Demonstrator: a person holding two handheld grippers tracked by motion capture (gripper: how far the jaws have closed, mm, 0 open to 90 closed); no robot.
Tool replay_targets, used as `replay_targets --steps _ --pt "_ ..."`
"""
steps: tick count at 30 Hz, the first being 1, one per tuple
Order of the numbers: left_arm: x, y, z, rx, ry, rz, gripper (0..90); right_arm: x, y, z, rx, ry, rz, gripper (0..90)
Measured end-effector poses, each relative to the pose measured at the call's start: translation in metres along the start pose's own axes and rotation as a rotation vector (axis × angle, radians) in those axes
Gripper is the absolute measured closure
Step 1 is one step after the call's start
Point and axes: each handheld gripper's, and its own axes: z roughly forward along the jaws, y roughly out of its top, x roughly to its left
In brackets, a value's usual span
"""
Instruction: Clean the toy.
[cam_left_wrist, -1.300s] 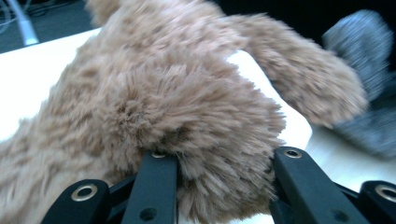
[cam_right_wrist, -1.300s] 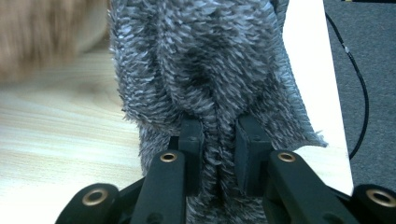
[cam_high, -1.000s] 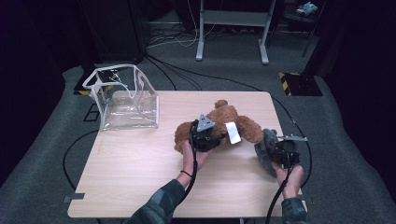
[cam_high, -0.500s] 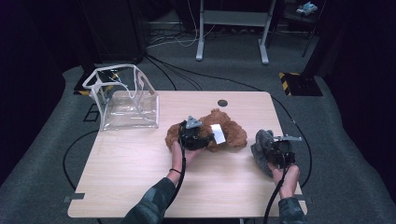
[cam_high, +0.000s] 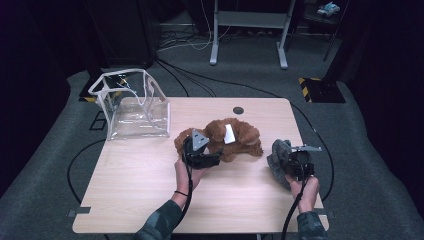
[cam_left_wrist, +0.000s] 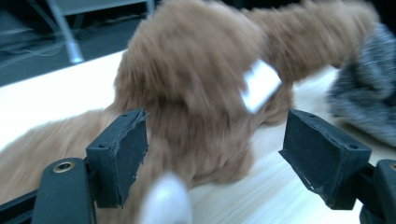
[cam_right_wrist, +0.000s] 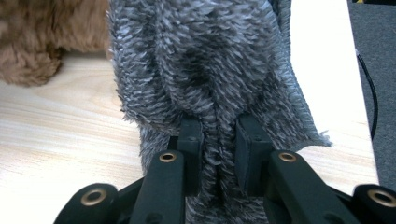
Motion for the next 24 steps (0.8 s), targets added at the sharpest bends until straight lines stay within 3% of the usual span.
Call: replay_targets --steps 3,7,10,15,19,24 --pt "0.007 -0.008 0.005 0.034 0.061 -0.011 21.8 0.003 0.001 0.002 -0.001 0.007 -0.008 74.7" --pt "0.022 -0.011 0.017 0.057 0.109 -0.063 21.8 0.006 0.001 0.003 0.003 0.009 -0.011 74.7" --pt "0.035 -0.010 0.024 0.069 0.148 -0.104 21.6 0.006 0.001 0.003 0.001 0.010 -0.022 74.7" --pt "0.050 -0.001 0.034 0.081 0.198 -0.126 21.2 0.005 0.001 0.004 0.001 0.011 -0.024 74.8" --pt "0.057 0.010 0.046 0.111 0.225 -0.122 20.4 0.006 0.002 0.004 0.003 0.011 -0.020 74.8" --pt "0.058 0.006 0.065 0.209 0.259 -0.054 27.1 0.008 0.001 0.003 0.008 0.013 -0.015 74.8"
